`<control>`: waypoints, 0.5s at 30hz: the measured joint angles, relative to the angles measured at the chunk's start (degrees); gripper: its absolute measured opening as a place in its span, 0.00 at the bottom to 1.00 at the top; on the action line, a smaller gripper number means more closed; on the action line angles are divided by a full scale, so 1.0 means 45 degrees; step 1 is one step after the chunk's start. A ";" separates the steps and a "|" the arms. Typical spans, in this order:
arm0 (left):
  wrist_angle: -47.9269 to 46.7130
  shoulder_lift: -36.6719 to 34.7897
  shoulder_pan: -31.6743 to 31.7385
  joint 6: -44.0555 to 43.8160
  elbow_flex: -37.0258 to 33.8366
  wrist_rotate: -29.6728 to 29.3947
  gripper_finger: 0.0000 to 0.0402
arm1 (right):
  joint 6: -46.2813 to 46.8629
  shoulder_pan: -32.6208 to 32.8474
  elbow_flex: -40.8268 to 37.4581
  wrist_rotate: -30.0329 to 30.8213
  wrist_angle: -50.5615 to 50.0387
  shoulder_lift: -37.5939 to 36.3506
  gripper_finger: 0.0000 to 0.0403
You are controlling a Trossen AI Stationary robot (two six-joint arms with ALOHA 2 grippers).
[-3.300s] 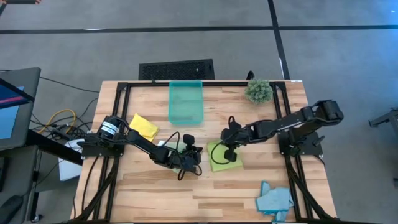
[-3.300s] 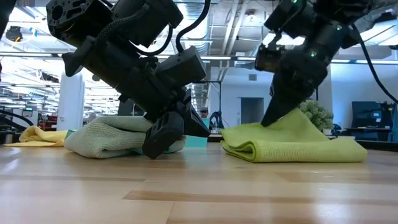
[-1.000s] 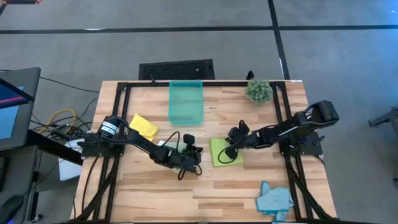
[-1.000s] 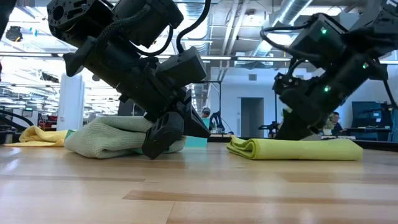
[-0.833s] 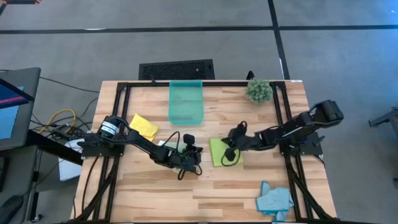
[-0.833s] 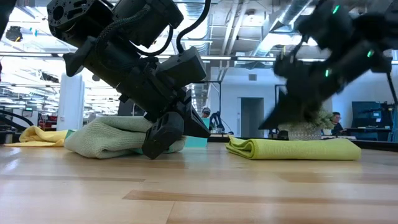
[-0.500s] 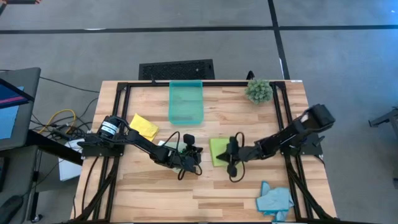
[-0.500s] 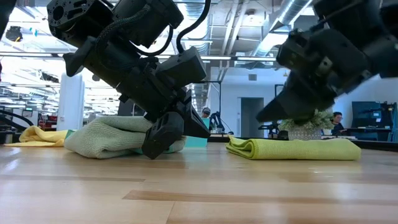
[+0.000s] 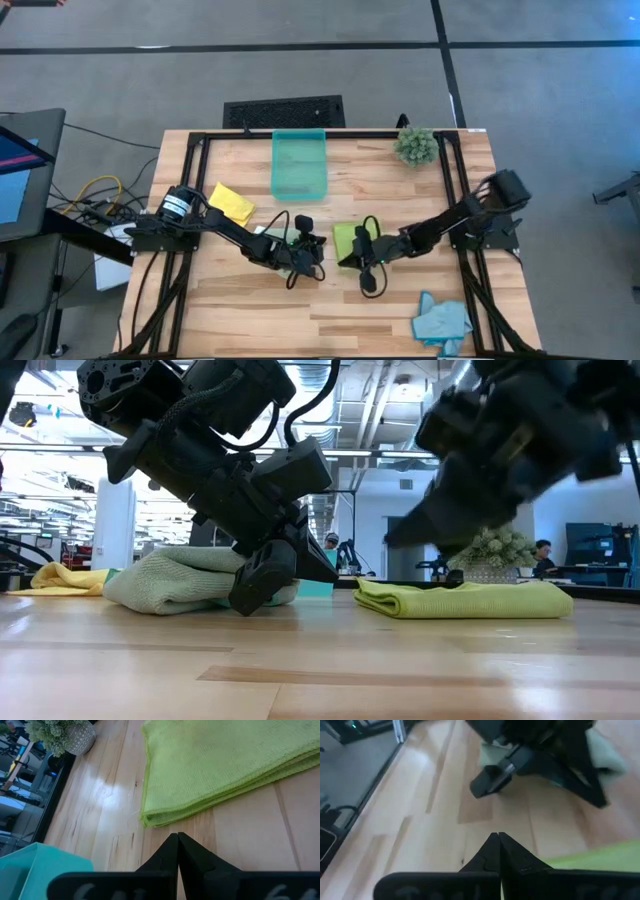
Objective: Fold microfiber towels
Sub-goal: Fold the light green microfiber cloth
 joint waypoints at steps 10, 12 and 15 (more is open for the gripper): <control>-0.0007 0.0000 -0.0005 -0.0005 0.0000 0.0078 0.00 | 0.3853 0.1521 -0.0010 0.1563 -0.7677 -0.2920 0.03; -0.0002 0.0000 -0.0005 -0.0004 0.0000 0.0078 0.00 | 0.4154 0.1676 -0.0010 0.1438 -0.7652 -0.2533 0.03; 0.0406 0.0029 -0.0126 0.0299 -0.0010 0.0063 0.00 | 0.4302 0.1639 -0.0008 0.1118 -0.7241 -0.1640 0.02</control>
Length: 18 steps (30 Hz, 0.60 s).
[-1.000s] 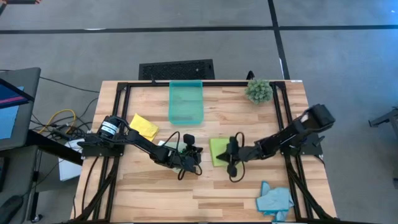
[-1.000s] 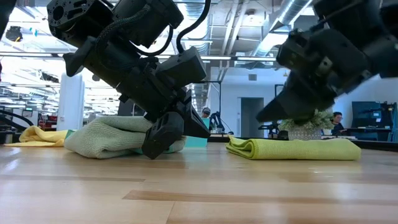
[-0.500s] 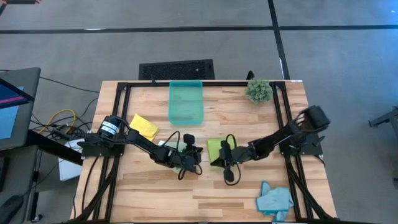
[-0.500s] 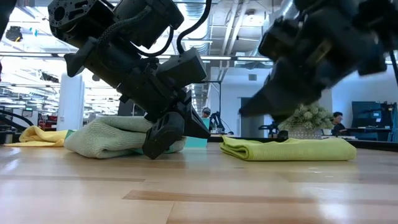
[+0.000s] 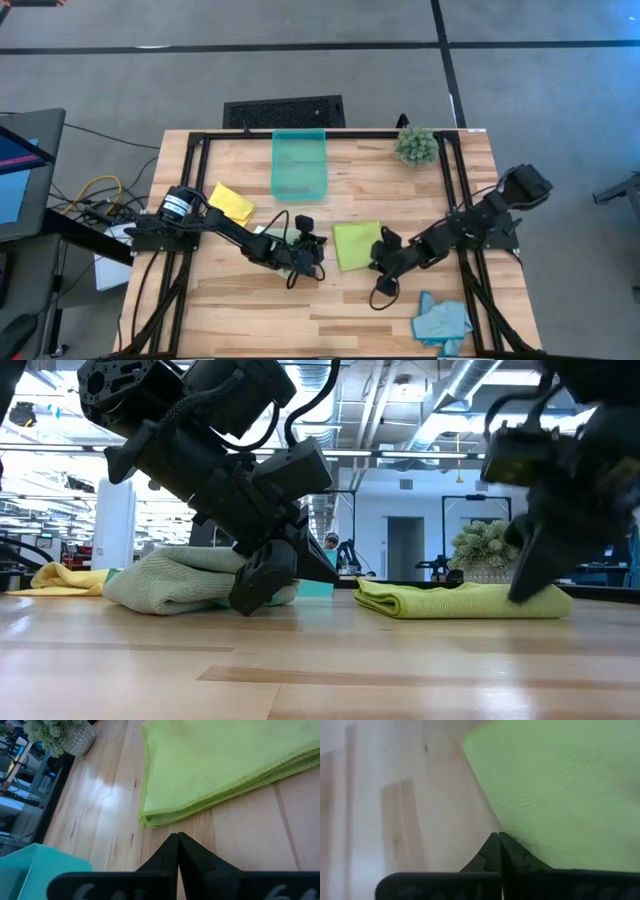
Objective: Fold microfiber towels
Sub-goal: Fold the light green microfiber cloth
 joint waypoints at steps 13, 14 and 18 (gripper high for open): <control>0.1431 0.0574 -0.0293 -0.0514 0.2212 0.3961 0.00 | -0.1165 -0.0025 0.0904 0.0504 0.0120 -0.0524 0.03; 0.1341 0.0760 -0.0191 -0.0593 0.2195 0.3729 0.00 | -0.0953 0.0075 0.0881 0.1096 -0.0318 -0.0706 0.02; 0.1545 0.1515 0.0345 -0.1100 0.2181 0.4078 0.00 | -0.0040 0.0084 0.0788 0.2082 -0.1270 -0.0784 0.02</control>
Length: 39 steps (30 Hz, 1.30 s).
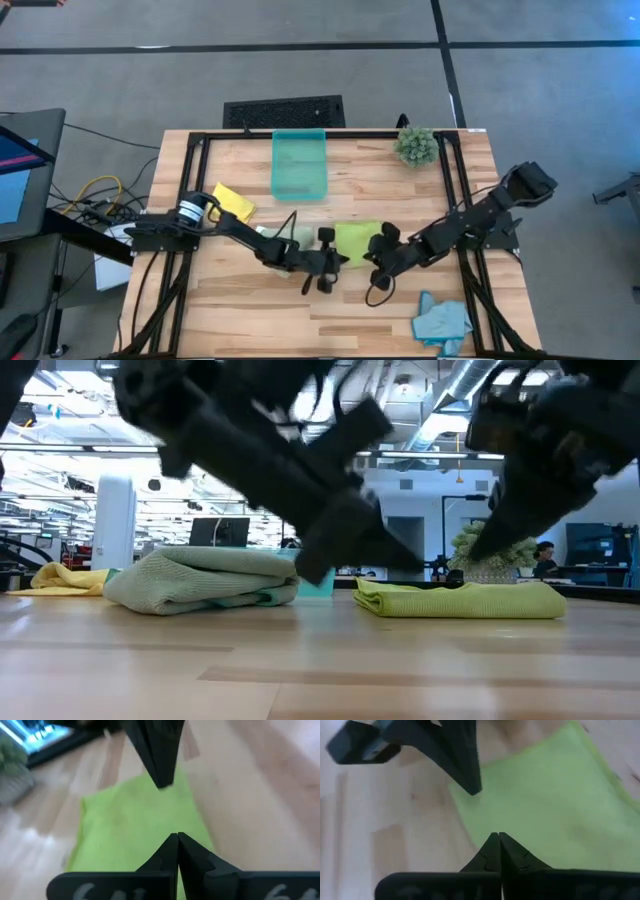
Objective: Fold microfiber towels
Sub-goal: Fold the light green microfiber cloth
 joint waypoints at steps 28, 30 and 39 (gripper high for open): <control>-0.5276 -0.0388 -0.0120 -0.0583 0.1393 0.0762 0.00 | 0.1060 0.0051 -0.0435 0.0271 -0.1419 0.0005 0.05; -0.5722 -0.0423 -0.0057 -0.0819 0.1418 0.0761 0.00 | 0.1141 0.0034 -0.0435 0.0322 -0.1427 0.0406 0.05; -0.6589 -0.0683 -0.0192 -0.1625 0.2055 0.0719 0.00 | 0.0652 -0.0044 -0.0406 0.0456 -0.1362 -0.0224 0.05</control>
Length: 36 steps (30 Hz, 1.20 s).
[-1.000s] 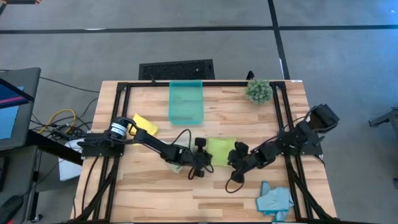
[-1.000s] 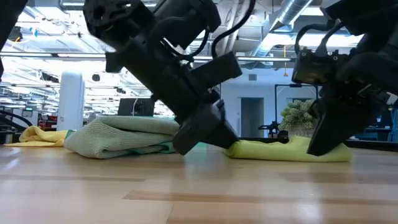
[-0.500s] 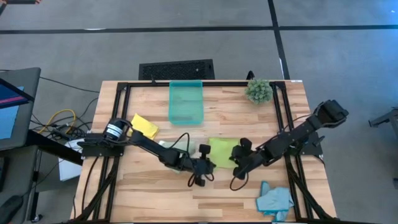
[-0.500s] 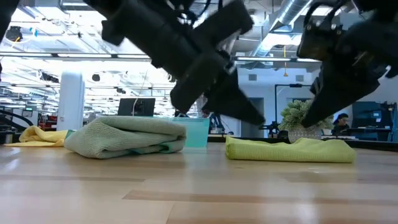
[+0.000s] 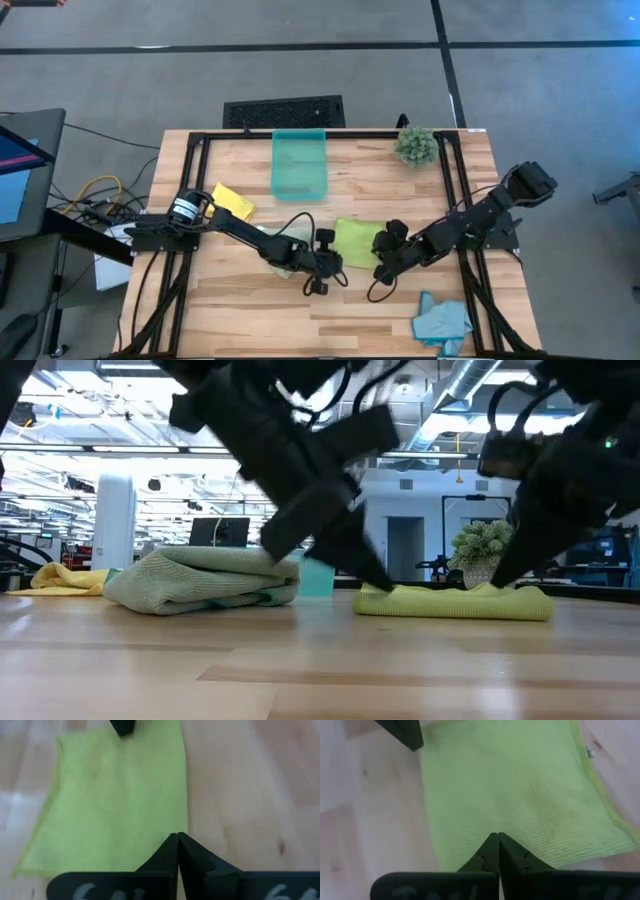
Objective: Fold microfiber towels
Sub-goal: Fold the light green microfiber cloth
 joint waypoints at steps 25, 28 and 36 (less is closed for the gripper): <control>0.0901 0.0441 0.0571 -0.2084 0.0325 0.0906 0.00 | -0.1577 0.1012 0.0199 -0.2078 0.0133 -0.1080 0.04; 0.0950 0.0440 0.0559 -0.1773 0.0285 -0.0595 0.00 | -0.1475 0.0812 0.0186 -0.0396 0.0175 -0.1227 0.04; -0.0155 0.0440 0.1422 -0.1940 -0.0157 -0.2138 0.00 | 0.0259 -0.1234 0.0029 -0.0613 0.0059 0.0535 0.03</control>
